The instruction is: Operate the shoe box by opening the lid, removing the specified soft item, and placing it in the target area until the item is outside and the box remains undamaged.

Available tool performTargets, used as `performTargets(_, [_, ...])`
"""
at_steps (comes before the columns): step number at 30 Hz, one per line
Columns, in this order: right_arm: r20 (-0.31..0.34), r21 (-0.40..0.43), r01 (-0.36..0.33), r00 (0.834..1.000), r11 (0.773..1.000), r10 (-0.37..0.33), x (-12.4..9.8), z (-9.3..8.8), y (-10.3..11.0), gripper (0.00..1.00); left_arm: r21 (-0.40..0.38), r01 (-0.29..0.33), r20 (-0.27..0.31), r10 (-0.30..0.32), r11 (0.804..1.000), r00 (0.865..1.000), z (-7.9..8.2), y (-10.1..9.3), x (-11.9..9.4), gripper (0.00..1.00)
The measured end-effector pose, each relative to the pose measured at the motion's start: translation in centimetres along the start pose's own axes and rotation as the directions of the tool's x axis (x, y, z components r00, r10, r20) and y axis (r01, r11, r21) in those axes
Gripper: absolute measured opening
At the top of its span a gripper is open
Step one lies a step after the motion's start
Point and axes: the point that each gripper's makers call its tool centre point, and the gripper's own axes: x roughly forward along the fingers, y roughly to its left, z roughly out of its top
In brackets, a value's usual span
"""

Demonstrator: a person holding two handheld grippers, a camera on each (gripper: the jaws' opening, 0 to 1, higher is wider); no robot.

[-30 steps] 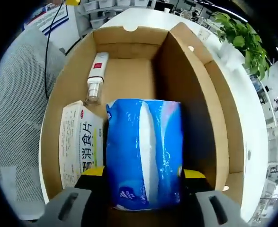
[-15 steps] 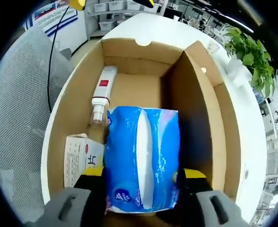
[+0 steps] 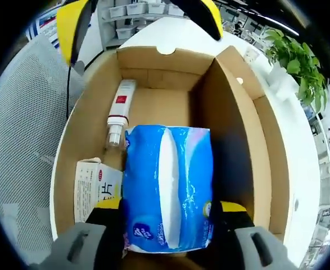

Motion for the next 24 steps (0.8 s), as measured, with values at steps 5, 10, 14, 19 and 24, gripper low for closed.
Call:
performTargets(5, [0.008, 0.027, -0.004, 1.0, 1.0, 0.003, 0.1, -0.3, 0.1, 0.63, 0.082, 0.05, -0.082, -0.043, 0.995, 0.996, -1.0, 0.0, 2.6, 0.68])
performTargets(10, [0.017, 0.043, -0.009, 1.0, 0.999, 0.008, 0.4, -0.5, 0.1, 0.62, 0.125, 0.096, -0.135, -0.079, 0.988, 0.988, -1.6, -0.3, 4.5, 0.68])
performTargets(14, [0.023, 0.054, -0.014, 1.0, 0.998, 0.013, 0.6, -0.6, 0.2, 0.62, 0.162, 0.132, -0.184, -0.101, 0.978, 0.978, -2.6, -0.8, 6.0, 0.68])
performTargets(19, [0.029, 0.065, -0.021, 0.999, 0.998, 0.019, 1.1, -0.8, 0.4, 0.63, 0.226, 0.15, -0.241, -0.094, 0.962, 0.966, -4.1, -0.9, 7.7, 0.69])
performTargets(24, [0.025, 0.061, -0.023, 0.999, 0.998, 0.022, 1.7, -1.0, 0.6, 0.63, 0.261, 0.174, -0.278, -0.099, 0.949, 0.955, -5.1, -0.6, 8.9, 0.67])
